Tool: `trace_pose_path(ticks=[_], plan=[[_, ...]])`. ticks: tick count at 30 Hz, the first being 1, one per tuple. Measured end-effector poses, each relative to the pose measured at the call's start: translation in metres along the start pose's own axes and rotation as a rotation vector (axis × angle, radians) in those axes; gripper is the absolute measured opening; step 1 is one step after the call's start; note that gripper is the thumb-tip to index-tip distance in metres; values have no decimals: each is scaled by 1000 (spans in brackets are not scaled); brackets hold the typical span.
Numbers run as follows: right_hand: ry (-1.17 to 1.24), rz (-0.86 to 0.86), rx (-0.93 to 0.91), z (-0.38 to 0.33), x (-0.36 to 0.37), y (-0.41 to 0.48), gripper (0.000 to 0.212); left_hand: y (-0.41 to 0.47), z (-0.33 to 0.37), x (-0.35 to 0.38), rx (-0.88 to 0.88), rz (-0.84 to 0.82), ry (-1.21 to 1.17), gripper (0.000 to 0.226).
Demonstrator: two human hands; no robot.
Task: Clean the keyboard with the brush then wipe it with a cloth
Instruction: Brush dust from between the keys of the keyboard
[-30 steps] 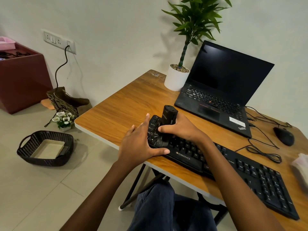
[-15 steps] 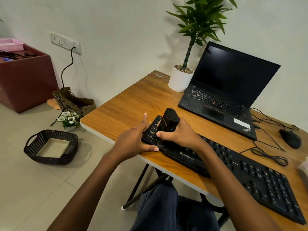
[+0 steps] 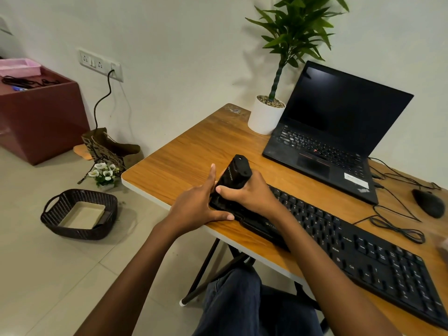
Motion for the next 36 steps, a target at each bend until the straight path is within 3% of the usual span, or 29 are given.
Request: trace_pose_path(ticks=[6, 15, 18, 24, 28, 32, 36], plan=[[-10, -41, 124, 8, -37, -25, 17, 1, 2, -2, 0, -36, 5, 122], [15, -17, 50, 0, -6, 3, 17, 0, 1, -1, 6, -29, -8, 120], [43, -30, 121, 5, -19, 5, 21, 0, 2, -1, 17, -27, 6, 120], [-8, 154, 150, 13, -33, 9, 16, 1, 2, -1, 6, -34, 13, 122], [55, -1, 126, 7, -29, 5, 17, 1, 3, -2, 0, -39, 27, 122], [-51, 141, 132, 14, -35, 16, 15, 0, 3, -2, 2, -44, 20, 121], [8, -67, 143, 7, -30, 17, 17, -1, 4, -2, -3, -32, 33, 119]])
Point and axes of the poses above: each hand's wrist, its own y-axis towards the middle knuckle, its own x-axis out of the palm, z = x × y, the point moved 1 cm from there along y, towards the middle knuckle
